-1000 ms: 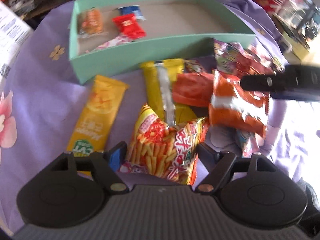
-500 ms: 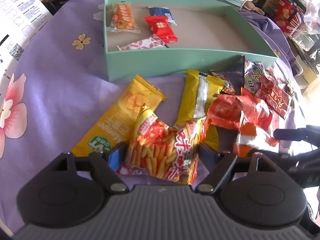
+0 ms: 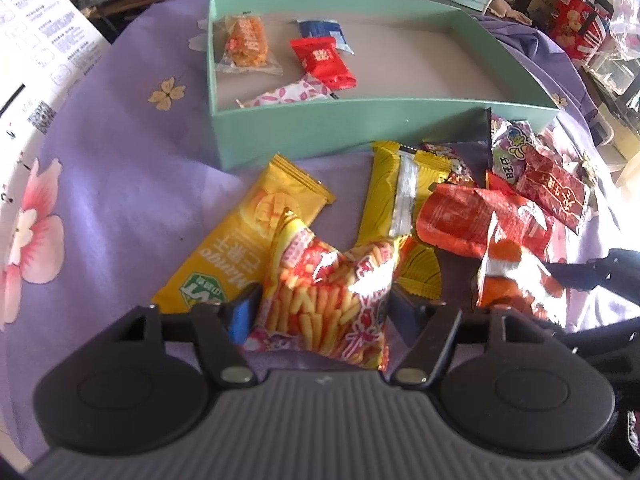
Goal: Organize snacks
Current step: 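Grasp the orange-silver packet with the right tool while the left tool grasps the fries bag, then place both held snacks into the green box and open both tools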
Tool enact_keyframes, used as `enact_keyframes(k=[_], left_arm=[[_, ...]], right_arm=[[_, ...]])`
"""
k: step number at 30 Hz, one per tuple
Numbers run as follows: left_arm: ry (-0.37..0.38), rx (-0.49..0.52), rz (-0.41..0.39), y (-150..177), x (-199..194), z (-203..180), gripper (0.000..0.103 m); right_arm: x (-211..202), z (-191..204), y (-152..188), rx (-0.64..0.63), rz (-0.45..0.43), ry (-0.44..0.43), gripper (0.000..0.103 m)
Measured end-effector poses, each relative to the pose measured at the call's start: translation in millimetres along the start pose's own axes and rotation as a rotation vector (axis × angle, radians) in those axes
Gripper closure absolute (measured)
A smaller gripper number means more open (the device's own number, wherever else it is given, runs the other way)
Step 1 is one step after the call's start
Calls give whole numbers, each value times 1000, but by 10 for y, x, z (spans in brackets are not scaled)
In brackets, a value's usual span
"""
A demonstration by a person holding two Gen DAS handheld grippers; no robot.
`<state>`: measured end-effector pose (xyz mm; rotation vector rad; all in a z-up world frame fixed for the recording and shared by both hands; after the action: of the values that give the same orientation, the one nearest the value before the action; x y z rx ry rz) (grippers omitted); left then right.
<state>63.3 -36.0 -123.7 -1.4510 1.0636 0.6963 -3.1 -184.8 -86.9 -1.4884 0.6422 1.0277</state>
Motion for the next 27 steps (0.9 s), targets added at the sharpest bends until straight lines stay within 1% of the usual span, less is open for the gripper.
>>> enact_keyframes(k=[1,3,6,10,18,23,27], left_arm=[[0,3,-3,4,-22,-3,43],[-3,1,-9,6,-66,1,46],[5,5,-25,-6,-163,-6,46],[5,25,-69,-27,-322,-31,48],[22,12,-120,-187,-568,-37,48],[18,27,-169,-456,-678,-97,48],[7,47,-225,-829,-708,-212,48]], right_arm=[[-32,-10,-17,12,-11,-8,33],[-86,-31,-48,25,-29,-13,33],[-161,-57,-112,49,-54,-33,34],[-216,-92,-200,76,-82,-46,34],[-306,-230,-296,142,-125,-34,34],[-395,-366,-517,175,-173,-25,35],[-471,-548,-826,207,-222,-7,37]])
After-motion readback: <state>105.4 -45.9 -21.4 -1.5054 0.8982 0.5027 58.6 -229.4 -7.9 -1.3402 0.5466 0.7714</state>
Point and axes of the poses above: each gripper's, at about its wrist camera, not at the fingertips, and x roughly the way its jaws point, z to its left, y to its underside, the point moved 5 cm from there along x, roughly the way its jaws point, and after that the axes turned 9 degrees about -x, right-handed, at the moved point
